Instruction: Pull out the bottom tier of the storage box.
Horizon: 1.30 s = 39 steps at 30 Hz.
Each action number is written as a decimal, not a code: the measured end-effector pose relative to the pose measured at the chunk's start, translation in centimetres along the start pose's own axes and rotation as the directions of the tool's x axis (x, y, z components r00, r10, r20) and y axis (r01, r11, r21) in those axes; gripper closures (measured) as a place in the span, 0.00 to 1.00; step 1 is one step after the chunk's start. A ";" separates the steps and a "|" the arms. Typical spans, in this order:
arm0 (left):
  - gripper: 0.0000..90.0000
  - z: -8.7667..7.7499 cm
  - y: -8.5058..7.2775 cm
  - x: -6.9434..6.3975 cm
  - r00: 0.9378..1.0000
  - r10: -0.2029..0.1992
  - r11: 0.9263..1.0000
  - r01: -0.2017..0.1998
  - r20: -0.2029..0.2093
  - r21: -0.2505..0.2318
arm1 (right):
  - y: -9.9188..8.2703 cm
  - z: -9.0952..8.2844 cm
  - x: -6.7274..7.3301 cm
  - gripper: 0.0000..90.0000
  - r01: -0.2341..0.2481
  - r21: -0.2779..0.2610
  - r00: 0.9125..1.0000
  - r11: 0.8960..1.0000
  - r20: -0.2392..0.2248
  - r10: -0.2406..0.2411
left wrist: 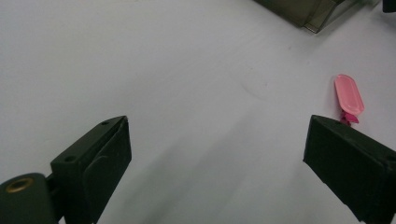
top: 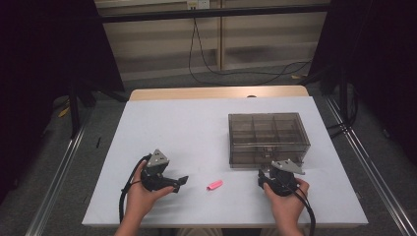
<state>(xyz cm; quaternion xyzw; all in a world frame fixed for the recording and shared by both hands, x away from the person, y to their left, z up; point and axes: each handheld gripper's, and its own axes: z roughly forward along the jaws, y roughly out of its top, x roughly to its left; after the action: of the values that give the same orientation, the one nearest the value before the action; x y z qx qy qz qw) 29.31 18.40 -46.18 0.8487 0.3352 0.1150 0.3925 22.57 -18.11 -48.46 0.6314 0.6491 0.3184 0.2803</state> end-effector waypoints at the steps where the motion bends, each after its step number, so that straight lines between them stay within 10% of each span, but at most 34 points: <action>1: 0.08 0.0 0.0 -0.1 1.000 0.002 1.000 -0.002 0.001 0.001 | 0.0 -0.1 -0.2 0.45 0.000 -0.006 1.000 1.000 -0.010 0.000; 19: 0.08 1.0 1.7 -2.7 0.999 0.031 1.000 -0.031 0.027 0.005 | -0.2 -1.9 -5.3 0.31 0.029 -0.010 0.997 1.000 -0.073 -0.030; 39: 0.08 3.3 3.6 -5.4 0.998 0.032 0.999 -0.032 0.049 0.002 | 0.5 -2.0 -7.7 0.20 0.066 -0.028 0.989 0.997 -0.127 -0.069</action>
<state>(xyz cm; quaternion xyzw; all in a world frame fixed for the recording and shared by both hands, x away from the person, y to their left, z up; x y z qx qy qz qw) 28.47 11.21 -45.31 0.8569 0.3123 0.1001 0.3977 21.71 -25.93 -47.06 0.5838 0.6829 0.3565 0.2563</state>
